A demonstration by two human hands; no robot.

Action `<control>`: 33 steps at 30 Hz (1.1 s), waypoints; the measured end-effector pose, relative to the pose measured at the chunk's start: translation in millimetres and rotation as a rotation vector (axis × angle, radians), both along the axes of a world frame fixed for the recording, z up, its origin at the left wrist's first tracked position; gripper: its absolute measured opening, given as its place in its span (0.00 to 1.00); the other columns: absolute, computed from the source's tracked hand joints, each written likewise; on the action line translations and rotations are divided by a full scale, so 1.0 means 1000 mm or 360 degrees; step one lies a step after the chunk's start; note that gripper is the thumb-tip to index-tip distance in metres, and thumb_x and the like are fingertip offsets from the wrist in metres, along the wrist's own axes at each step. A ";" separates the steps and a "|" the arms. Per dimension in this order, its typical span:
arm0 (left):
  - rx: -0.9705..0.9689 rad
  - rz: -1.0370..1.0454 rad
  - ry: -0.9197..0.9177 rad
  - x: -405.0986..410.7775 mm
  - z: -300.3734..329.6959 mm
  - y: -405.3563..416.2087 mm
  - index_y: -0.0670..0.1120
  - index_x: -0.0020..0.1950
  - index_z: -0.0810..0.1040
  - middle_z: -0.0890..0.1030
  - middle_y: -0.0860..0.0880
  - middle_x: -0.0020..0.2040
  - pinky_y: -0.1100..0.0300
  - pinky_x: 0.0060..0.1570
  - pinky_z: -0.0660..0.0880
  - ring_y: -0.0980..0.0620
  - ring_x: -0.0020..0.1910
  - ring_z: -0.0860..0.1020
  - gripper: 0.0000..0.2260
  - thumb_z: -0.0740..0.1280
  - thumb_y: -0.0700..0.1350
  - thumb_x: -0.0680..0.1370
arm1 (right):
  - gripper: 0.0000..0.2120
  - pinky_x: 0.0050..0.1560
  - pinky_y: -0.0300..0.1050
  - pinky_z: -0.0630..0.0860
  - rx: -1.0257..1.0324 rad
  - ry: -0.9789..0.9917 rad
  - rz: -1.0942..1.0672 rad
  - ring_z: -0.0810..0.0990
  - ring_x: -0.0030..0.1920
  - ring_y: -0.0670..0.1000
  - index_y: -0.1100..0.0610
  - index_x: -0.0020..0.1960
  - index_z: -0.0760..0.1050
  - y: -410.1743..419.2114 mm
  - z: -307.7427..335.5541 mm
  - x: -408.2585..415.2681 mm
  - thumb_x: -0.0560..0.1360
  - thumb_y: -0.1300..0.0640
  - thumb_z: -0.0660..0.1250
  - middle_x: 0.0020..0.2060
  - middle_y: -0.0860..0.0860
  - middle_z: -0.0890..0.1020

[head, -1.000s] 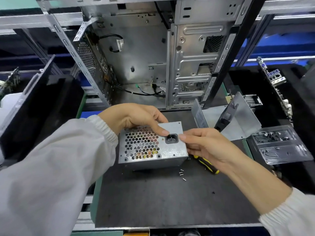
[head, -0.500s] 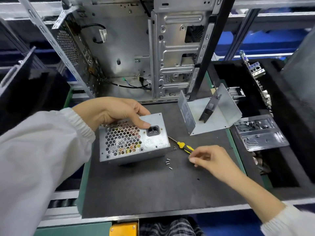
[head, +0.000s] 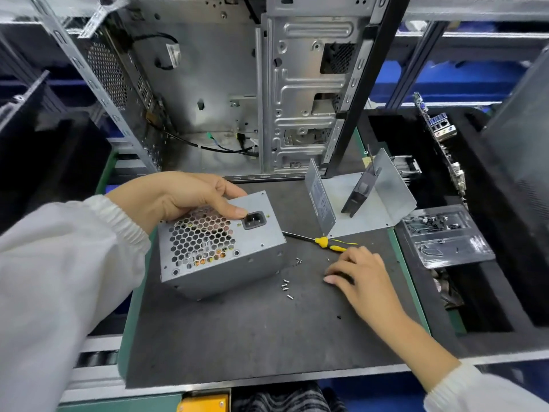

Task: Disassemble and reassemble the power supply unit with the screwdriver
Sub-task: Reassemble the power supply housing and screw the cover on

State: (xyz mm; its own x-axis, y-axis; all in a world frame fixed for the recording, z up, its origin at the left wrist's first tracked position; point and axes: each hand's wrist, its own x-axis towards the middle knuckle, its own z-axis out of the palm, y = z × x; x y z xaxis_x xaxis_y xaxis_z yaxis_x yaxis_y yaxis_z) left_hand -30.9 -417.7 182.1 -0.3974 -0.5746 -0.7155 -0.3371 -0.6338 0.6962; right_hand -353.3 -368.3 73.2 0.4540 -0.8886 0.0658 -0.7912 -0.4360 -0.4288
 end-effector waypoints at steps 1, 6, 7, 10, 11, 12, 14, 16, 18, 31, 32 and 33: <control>-0.0001 0.0001 0.0009 0.000 0.000 0.000 0.40 0.58 0.82 0.82 0.35 0.54 0.55 0.41 0.82 0.44 0.41 0.84 0.15 0.71 0.38 0.72 | 0.03 0.42 0.42 0.56 0.0039 -0.0011 -0.0030 0.73 0.43 0.51 0.52 0.40 0.82 0.001 -0.003 0.001 0.69 0.56 0.76 0.38 0.46 0.76; -0.0021 0.0011 0.0036 -0.001 -0.001 0.002 0.39 0.58 0.81 0.81 0.33 0.55 0.55 0.41 0.82 0.44 0.41 0.84 0.14 0.70 0.37 0.73 | 0.04 0.49 0.44 0.66 0.0130 0.0085 0.0064 0.75 0.49 0.53 0.57 0.44 0.80 0.002 0.002 0.006 0.75 0.57 0.69 0.42 0.49 0.78; -0.0027 0.0012 0.0031 -0.001 0.000 0.002 0.38 0.58 0.81 0.80 0.32 0.56 0.55 0.41 0.82 0.44 0.41 0.83 0.14 0.70 0.37 0.73 | 0.04 0.50 0.43 0.68 0.0141 0.0002 0.0073 0.76 0.48 0.52 0.57 0.44 0.80 0.002 0.010 0.009 0.76 0.58 0.68 0.42 0.49 0.78; -0.0059 0.0009 0.0009 -0.001 -0.002 0.003 0.38 0.60 0.80 0.79 0.31 0.58 0.54 0.44 0.80 0.43 0.44 0.82 0.16 0.71 0.38 0.73 | 0.03 0.43 0.32 0.69 0.0077 -0.0609 0.0009 0.76 0.42 0.45 0.54 0.41 0.80 -0.005 0.052 0.036 0.74 0.59 0.70 0.39 0.43 0.78; -0.0068 0.0010 0.0008 -0.001 -0.002 0.003 0.38 0.60 0.80 0.79 0.31 0.58 0.54 0.44 0.80 0.43 0.44 0.82 0.17 0.71 0.38 0.73 | 0.04 0.42 0.29 0.68 0.0005 -0.0749 0.0030 0.76 0.41 0.43 0.53 0.41 0.80 -0.010 0.067 0.049 0.74 0.59 0.70 0.39 0.42 0.79; -0.0073 0.0013 0.0009 -0.001 -0.002 0.003 0.38 0.60 0.80 0.80 0.32 0.57 0.54 0.44 0.80 0.43 0.43 0.82 0.16 0.71 0.39 0.73 | 0.03 0.42 0.29 0.69 -0.0068 -0.0834 0.0078 0.76 0.41 0.42 0.54 0.41 0.80 -0.015 0.080 0.061 0.74 0.59 0.69 0.39 0.43 0.80; -0.0077 0.0019 0.0016 -0.001 -0.002 0.002 0.38 0.60 0.80 0.81 0.33 0.56 0.54 0.45 0.80 0.43 0.43 0.82 0.15 0.71 0.38 0.73 | 0.03 0.42 0.31 0.71 -0.0186 -0.0874 0.0180 0.77 0.41 0.42 0.57 0.43 0.81 -0.023 0.093 0.083 0.74 0.61 0.69 0.39 0.47 0.81; -0.0094 0.0021 0.0032 -0.001 -0.002 0.003 0.38 0.59 0.81 0.81 0.34 0.55 0.55 0.45 0.80 0.44 0.43 0.82 0.15 0.71 0.39 0.72 | 0.03 0.42 0.37 0.74 -0.0251 -0.0844 0.0226 0.77 0.41 0.44 0.60 0.43 0.82 -0.028 0.095 0.095 0.74 0.62 0.69 0.39 0.50 0.81; -0.0115 0.0024 0.0047 -0.001 -0.002 0.003 0.39 0.57 0.82 0.82 0.36 0.53 0.56 0.45 0.80 0.45 0.42 0.82 0.15 0.72 0.40 0.71 | 0.04 0.42 0.43 0.75 -0.0348 -0.0785 0.0257 0.78 0.41 0.48 0.61 0.44 0.82 -0.028 0.089 0.100 0.74 0.62 0.69 0.39 0.52 0.81; -0.0059 0.0064 0.0123 0.001 -0.004 0.001 0.40 0.57 0.81 0.85 0.40 0.46 0.59 0.38 0.81 0.49 0.37 0.84 0.15 0.72 0.39 0.70 | 0.10 0.31 0.47 0.74 -0.0705 -0.0580 0.0439 0.77 0.35 0.54 0.64 0.44 0.81 -0.035 0.073 0.097 0.78 0.60 0.64 0.38 0.55 0.79; -0.0056 0.0062 0.0123 0.001 -0.004 0.001 0.40 0.58 0.81 0.85 0.40 0.47 0.59 0.38 0.81 0.49 0.37 0.84 0.16 0.72 0.39 0.70 | 0.10 0.31 0.47 0.74 -0.0720 -0.0587 0.0457 0.77 0.35 0.54 0.64 0.44 0.81 -0.035 0.072 0.096 0.78 0.60 0.64 0.38 0.55 0.79; -0.0059 0.0058 0.0119 0.001 -0.004 0.001 0.40 0.58 0.81 0.85 0.40 0.47 0.59 0.38 0.81 0.49 0.37 0.84 0.16 0.72 0.39 0.71 | 0.10 0.30 0.47 0.74 -0.0741 -0.0585 0.0471 0.77 0.35 0.54 0.64 0.44 0.81 -0.035 0.071 0.096 0.78 0.61 0.64 0.38 0.55 0.79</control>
State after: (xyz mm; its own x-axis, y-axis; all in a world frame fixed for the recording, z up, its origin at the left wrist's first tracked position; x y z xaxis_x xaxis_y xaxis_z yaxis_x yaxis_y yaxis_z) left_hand -30.2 -417.2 178.2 -0.4273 -0.6150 -0.6627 -0.2605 -0.6182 0.7416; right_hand -257.7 -403.6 144.6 0.5495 -0.5709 0.6100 -0.4475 -0.8177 -0.3622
